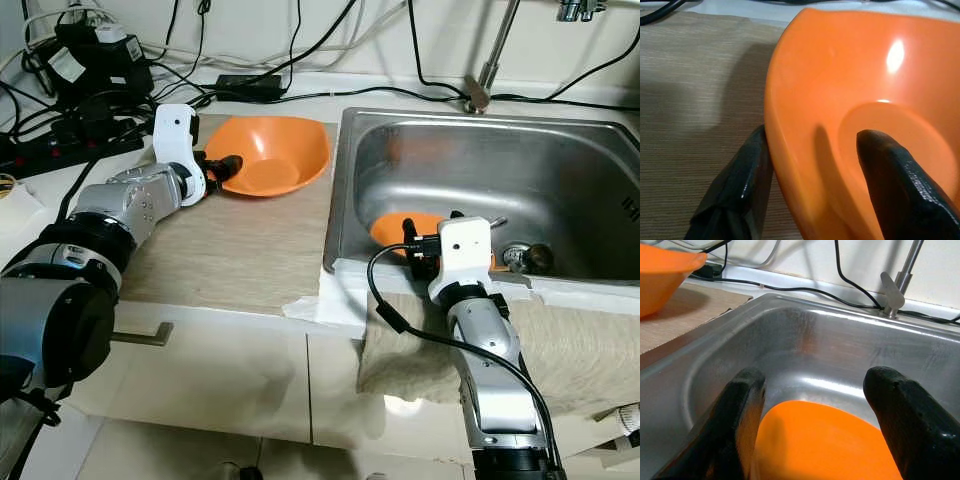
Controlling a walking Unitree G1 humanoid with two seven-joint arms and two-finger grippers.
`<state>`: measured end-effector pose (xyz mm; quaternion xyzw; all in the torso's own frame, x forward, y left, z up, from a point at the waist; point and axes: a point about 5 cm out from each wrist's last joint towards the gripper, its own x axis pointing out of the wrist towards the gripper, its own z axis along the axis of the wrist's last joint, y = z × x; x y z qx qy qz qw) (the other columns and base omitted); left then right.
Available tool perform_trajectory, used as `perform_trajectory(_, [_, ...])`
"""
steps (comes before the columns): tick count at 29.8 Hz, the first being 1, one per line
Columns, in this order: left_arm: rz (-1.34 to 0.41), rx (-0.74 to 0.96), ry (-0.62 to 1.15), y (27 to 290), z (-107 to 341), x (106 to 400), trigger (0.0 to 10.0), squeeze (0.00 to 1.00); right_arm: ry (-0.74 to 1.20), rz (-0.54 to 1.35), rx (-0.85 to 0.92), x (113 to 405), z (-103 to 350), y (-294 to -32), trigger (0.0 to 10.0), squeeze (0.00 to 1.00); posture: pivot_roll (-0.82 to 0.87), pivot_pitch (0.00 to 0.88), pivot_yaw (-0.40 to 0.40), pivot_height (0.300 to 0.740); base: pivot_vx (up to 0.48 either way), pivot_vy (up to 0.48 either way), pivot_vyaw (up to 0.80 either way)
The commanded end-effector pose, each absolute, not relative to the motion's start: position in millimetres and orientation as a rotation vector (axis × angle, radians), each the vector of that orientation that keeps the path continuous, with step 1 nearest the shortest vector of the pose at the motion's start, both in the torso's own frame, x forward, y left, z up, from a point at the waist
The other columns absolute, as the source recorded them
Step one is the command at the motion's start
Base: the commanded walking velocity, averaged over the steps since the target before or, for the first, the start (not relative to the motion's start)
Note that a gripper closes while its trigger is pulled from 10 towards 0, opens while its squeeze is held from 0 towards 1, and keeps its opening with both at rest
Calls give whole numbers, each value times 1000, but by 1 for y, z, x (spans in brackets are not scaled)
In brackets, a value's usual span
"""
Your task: Kitchen organization
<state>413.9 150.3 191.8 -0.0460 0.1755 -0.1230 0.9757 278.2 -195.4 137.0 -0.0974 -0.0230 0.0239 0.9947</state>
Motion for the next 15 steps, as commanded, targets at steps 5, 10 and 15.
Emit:
perform_trajectory(5, [-259,-44,387,151,190,413,0,0,-36,45,-199,278,136,-194,10000,0,-159,0,82,732,0,0,0])
perform_trajectory(10, [-281,-25,389,149,189,413,0,0,-31,46,-196,277,135,-194,10000,0,-159,0,82,732,0,0,0])
perform_trajectory(15, [-298,-18,376,147,191,413,0,0,-30,45,-195,278,135,-194,10000,0,-159,0,82,732,0,0,0])
